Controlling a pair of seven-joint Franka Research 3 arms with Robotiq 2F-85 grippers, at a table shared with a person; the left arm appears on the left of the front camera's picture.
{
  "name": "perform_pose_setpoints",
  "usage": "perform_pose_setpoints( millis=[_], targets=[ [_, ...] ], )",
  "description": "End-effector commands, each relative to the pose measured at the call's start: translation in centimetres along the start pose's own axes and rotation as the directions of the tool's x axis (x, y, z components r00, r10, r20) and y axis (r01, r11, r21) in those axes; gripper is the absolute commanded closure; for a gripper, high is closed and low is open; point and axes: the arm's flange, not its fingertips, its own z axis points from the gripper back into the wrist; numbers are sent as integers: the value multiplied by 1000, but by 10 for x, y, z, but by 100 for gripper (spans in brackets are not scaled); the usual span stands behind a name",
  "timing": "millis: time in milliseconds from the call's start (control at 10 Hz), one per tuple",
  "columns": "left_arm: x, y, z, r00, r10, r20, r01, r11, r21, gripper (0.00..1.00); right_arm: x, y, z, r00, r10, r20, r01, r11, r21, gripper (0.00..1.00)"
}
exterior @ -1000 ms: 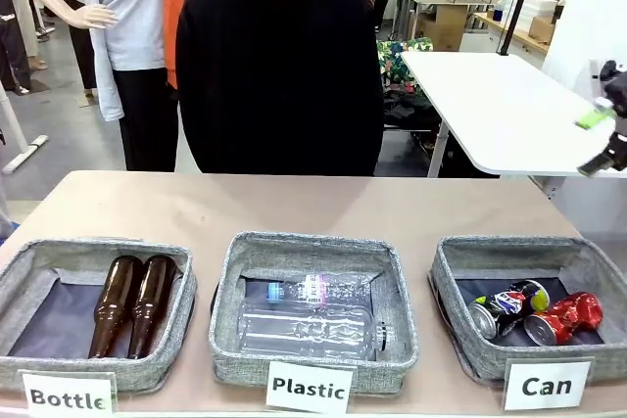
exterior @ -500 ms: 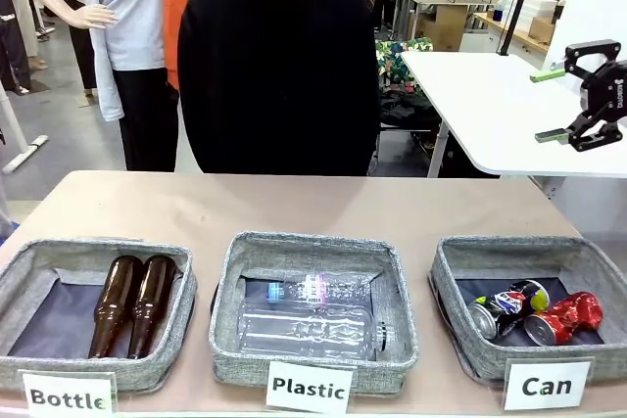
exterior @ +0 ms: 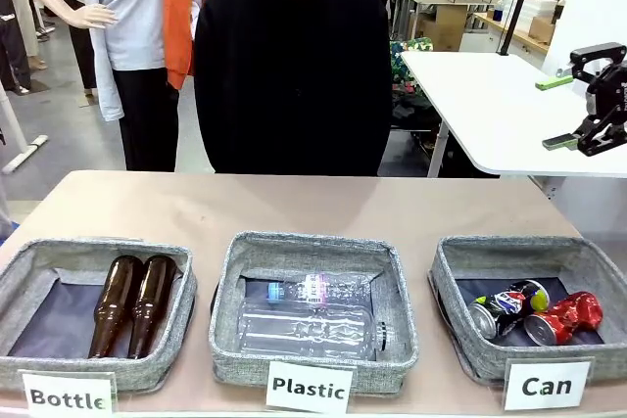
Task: Sort the can waste into the basket.
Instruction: Pick up the can waste from the table and place it in the right Fabric basket.
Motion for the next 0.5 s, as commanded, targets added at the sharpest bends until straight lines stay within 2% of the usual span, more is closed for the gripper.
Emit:
perform_pose_setpoints(
  millis=[0,400],
  targets=[
    [-1,-3,0,1000,1,-5,-1,1000,-9,0,3,0,5,1000,23,-3,-23,1000,1,0],
    [-1,-3,0,1000,1,-5,-1,1000,-9,0,3,0,5,1000,23,-3,-23,1000,1,0]
  ],
)
